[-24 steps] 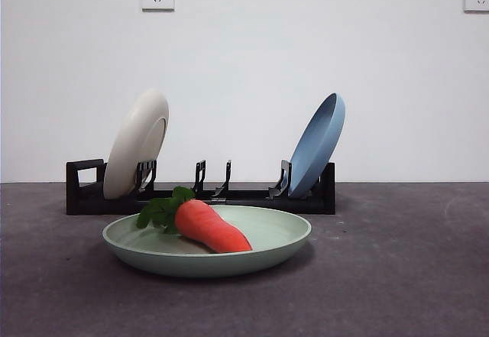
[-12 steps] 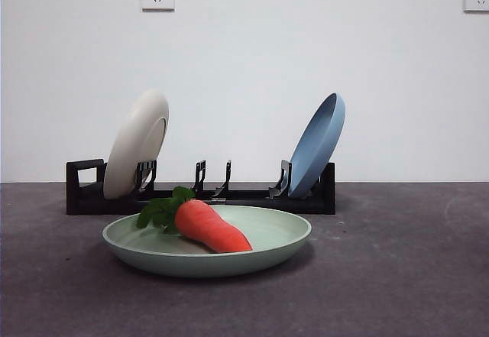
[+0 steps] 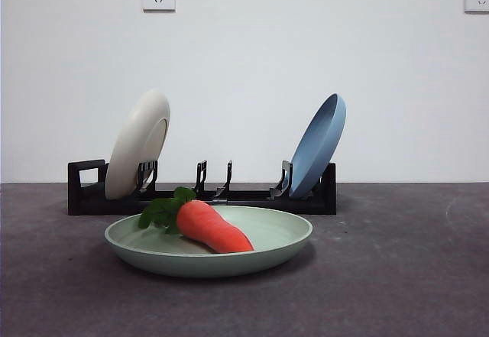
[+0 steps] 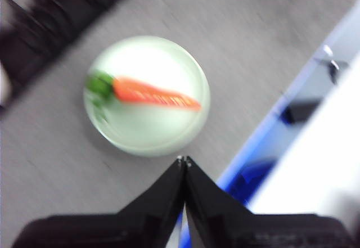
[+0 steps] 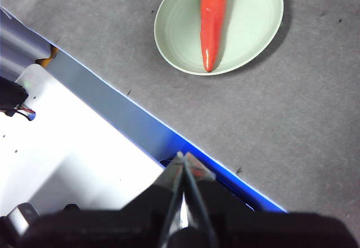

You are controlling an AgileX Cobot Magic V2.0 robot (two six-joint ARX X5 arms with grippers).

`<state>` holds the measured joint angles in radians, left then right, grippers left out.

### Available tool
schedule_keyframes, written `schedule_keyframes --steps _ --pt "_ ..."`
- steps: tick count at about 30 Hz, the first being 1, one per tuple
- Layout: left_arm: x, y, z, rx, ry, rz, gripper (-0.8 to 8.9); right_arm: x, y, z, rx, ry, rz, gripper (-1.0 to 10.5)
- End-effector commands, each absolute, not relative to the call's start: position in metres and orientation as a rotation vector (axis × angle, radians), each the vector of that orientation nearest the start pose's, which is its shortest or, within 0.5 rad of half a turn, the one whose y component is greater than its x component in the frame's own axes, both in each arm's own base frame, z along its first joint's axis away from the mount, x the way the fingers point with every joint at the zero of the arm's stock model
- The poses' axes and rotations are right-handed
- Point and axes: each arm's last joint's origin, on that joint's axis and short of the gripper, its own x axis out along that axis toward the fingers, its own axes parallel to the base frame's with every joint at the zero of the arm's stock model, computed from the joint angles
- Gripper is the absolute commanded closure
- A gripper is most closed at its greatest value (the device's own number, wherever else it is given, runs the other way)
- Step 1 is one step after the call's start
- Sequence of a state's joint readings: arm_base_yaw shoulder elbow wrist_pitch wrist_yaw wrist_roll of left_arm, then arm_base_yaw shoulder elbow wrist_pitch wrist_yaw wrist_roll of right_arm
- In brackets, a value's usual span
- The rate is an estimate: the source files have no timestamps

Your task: Take the green plate from the plate rack,put the plate on the table,take the carrot from the table,put the carrot in the plate

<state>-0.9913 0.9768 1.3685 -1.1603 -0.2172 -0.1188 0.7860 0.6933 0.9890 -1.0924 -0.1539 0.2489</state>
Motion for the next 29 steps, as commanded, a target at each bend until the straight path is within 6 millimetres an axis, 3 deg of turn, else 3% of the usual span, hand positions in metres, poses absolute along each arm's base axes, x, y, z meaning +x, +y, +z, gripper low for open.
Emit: schedule_keyframes --steps 1,7,12,19,26,29 --pt "0.096 -0.106 0.426 0.349 0.405 -0.669 8.15 0.068 0.075 0.332 -0.04 0.877 0.784 9.5" --pt "0.113 -0.066 0.456 0.17 -0.004 -0.527 8.15 0.068 0.075 0.332 -0.04 0.877 0.784 9.5" --pt "0.107 -0.033 0.437 0.148 -0.124 -0.318 8.15 0.068 0.075 0.332 -0.04 0.877 0.784 9.5" --pt "0.094 -0.011 0.359 0.157 -0.14 -0.123 8.15 0.068 0.075 0.332 -0.04 0.877 0.784 9.5" --pt "0.094 -0.004 0.267 0.153 -0.086 -0.052 8.15 0.068 0.075 0.332 -0.04 0.877 0.784 9.5" --pt "0.094 -0.002 0.241 0.14 -0.047 -0.043 8.15 0.068 0.075 0.332 -0.04 0.877 0.784 9.5"
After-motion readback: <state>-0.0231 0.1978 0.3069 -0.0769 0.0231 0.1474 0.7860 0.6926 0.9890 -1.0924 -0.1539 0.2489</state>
